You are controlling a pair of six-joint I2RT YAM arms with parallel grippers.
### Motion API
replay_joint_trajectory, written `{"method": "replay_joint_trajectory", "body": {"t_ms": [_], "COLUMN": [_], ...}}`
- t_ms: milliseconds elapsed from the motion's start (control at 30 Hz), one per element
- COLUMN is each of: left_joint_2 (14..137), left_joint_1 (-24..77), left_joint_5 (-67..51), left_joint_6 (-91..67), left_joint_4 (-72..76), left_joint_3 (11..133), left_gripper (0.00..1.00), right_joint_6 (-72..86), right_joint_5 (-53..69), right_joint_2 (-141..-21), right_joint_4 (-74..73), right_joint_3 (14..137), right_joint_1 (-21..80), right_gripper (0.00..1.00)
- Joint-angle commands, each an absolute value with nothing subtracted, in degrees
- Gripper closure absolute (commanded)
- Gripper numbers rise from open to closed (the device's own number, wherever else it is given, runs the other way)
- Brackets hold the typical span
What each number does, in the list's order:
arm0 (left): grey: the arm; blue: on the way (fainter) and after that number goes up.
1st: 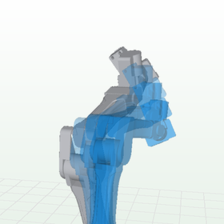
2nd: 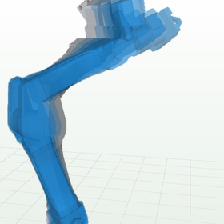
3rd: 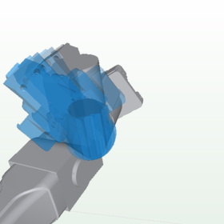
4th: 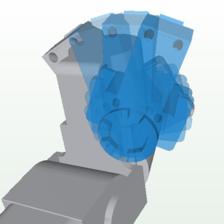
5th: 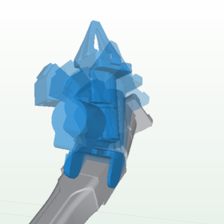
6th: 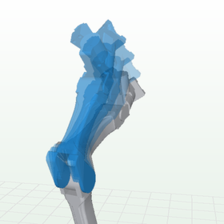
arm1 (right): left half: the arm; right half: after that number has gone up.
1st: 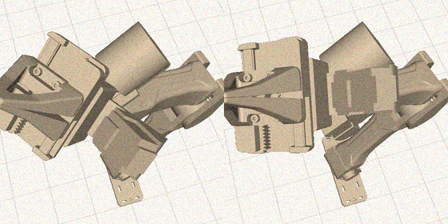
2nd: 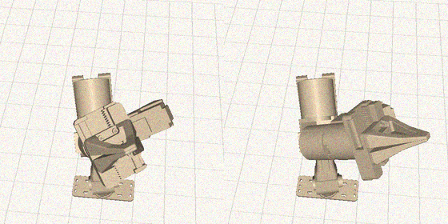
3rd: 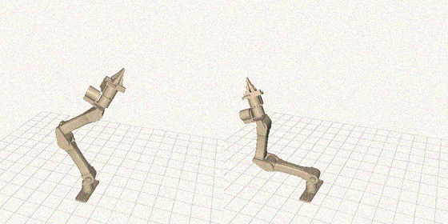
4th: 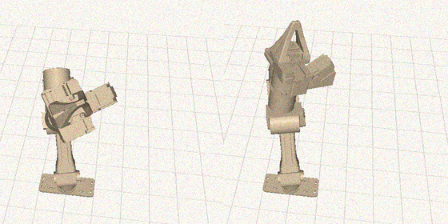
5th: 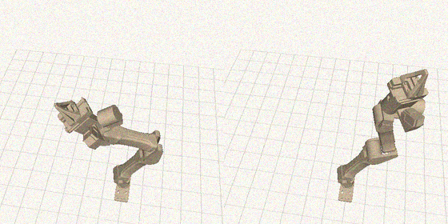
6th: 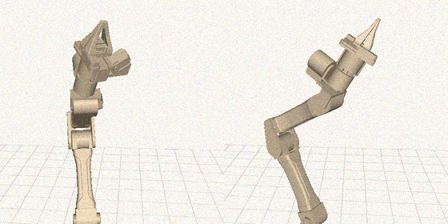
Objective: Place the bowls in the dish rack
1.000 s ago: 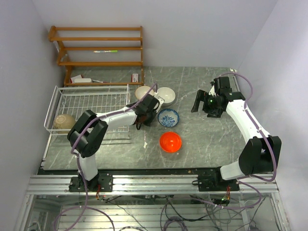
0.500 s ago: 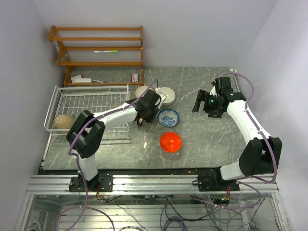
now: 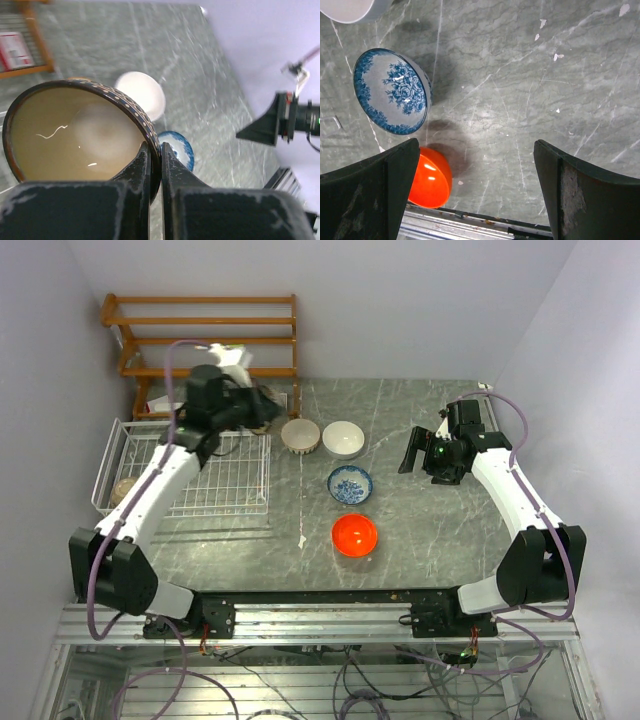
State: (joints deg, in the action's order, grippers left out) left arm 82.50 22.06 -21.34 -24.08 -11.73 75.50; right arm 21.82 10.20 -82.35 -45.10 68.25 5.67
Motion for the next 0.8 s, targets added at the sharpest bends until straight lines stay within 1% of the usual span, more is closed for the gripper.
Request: {"method": "replay_joint_trajectory", "body": {"t_ms": [0,67,133,233,367,433,667,767], "left_joint_2": [77.9,76.7,75.6,76.4,79.1,80.3,85.1,86.4], "left_joint_1": [11.6,7.2,3.4,-0.8,-3.3,-4.0,-4.5,-4.6], "left_joint_5": [-33.5,-37.0,-40.5,-43.6,-46.1,-46.2,-47.3,-47.4], "left_joint_6": [-34.7,-38.3,-43.6,-50.3,-60.6,-63.1,-60.2,-56.7], "left_joint_4": [-1.0,2.1,8.2,15.3,29.4,33.7,31.9,27.6], "left_joint_3": [69.4,66.2,62.2,56.3,47.8,45.2,43.9,44.3], "left_gripper": [0.93,0.93,0.93,0.93,0.93,0.93,0.93,0.93], "right_joint_6": [21.2,21.1,21.2,21.3,21.3,21.3,21.8,21.8], "right_joint_5": [11.2,11.4,11.4,11.7,11.6,11.3,11.4,11.2], "right_joint_2": [-81.5,-81.8,-82.1,-82.2,-82.3,-82.1,-81.6,-81.6], "right_joint_4": [-45.1,-45.0,-45.1,-44.8,-45.0,-45.1,-44.5,-44.5], "right_joint_3": [69.2,69.0,68.9,68.7,69.0,69.0,67.5,67.7], "right_joint_1": [5.3,5.3,5.3,5.3,5.3,5.3,5.3,5.3], "right_gripper": [0.03,0.03,0.03,0.03,0.04,0.04,0.04,0.04]}}
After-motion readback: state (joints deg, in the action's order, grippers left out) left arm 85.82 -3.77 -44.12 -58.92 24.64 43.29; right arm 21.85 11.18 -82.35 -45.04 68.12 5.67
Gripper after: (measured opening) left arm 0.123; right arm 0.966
